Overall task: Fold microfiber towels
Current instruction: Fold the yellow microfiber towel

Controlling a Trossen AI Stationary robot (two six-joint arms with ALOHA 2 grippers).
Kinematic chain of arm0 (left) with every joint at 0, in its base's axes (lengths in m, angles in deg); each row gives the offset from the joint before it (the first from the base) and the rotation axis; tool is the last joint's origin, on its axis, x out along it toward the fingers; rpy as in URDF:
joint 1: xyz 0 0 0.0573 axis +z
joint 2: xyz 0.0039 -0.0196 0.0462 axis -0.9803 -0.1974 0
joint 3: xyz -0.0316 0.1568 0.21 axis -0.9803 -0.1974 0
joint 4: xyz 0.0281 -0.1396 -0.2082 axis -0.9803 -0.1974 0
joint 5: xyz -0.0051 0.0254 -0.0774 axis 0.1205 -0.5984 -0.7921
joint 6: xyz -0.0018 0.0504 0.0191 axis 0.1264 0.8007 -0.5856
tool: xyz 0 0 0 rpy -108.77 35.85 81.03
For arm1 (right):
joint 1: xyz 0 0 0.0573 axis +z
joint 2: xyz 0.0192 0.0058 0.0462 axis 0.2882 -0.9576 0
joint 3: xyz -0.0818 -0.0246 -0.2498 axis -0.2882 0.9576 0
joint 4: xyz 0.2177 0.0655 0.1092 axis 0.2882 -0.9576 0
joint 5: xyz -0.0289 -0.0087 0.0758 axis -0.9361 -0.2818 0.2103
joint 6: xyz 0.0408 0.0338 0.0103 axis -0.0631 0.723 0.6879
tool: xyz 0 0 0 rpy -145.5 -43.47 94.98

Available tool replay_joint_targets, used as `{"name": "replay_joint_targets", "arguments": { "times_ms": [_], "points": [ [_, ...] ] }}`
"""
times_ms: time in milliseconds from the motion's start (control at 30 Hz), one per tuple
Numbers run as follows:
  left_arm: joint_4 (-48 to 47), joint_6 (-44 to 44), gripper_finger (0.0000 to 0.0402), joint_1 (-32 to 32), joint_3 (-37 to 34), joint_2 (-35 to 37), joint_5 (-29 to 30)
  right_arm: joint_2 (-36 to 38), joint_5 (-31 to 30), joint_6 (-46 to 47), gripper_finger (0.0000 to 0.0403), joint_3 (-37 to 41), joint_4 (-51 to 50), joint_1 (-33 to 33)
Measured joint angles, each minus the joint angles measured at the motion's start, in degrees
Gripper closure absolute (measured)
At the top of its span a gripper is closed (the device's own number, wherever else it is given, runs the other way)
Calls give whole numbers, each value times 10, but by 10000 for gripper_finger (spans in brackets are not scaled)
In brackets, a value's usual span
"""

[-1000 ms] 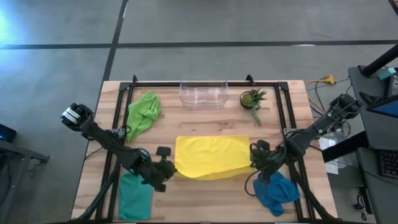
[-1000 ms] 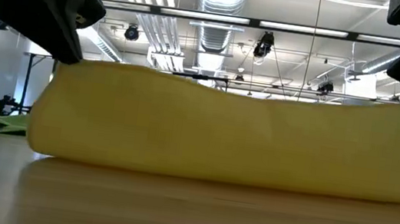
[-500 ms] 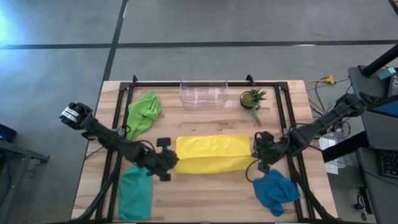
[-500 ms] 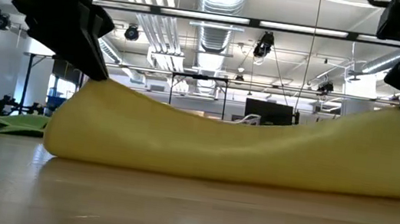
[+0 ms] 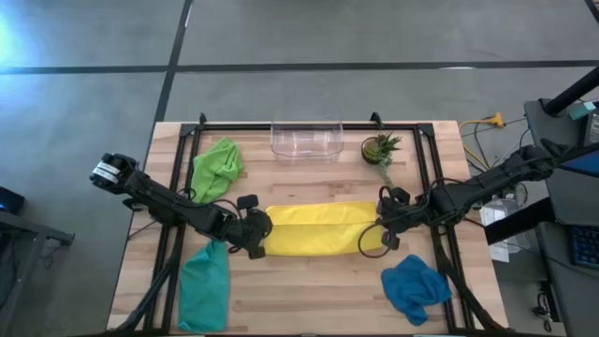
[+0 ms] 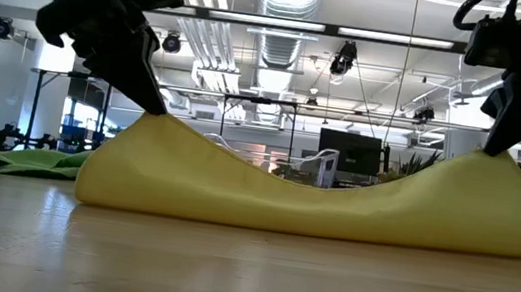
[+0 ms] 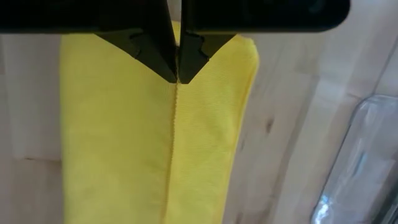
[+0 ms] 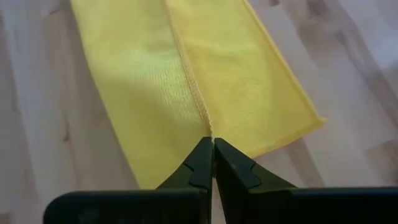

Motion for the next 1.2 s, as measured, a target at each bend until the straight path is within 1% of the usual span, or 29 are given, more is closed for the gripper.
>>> {"name": "replay_joint_targets", "arguments": {
  "times_ms": [233,400,667,867,1033,1200],
  "points": [
    [0,1,401,15,0,0,28,0,0,-17,394,0,0,-37],
    [-1,26,401,22,0,0,28,0,1,-30,394,0,0,-63],
    [-3,27,401,30,-6,0,29,0,2,-54,394,0,-1,-107],
    [-10,45,401,33,-9,0,29,0,2,-65,394,0,-2,-135],
    [-34,45,401,49,-9,0,30,0,5,-85,394,3,-2,-155],
    [-34,44,402,72,-10,0,30,-6,7,-87,394,7,-2,-174]
  ]
}}
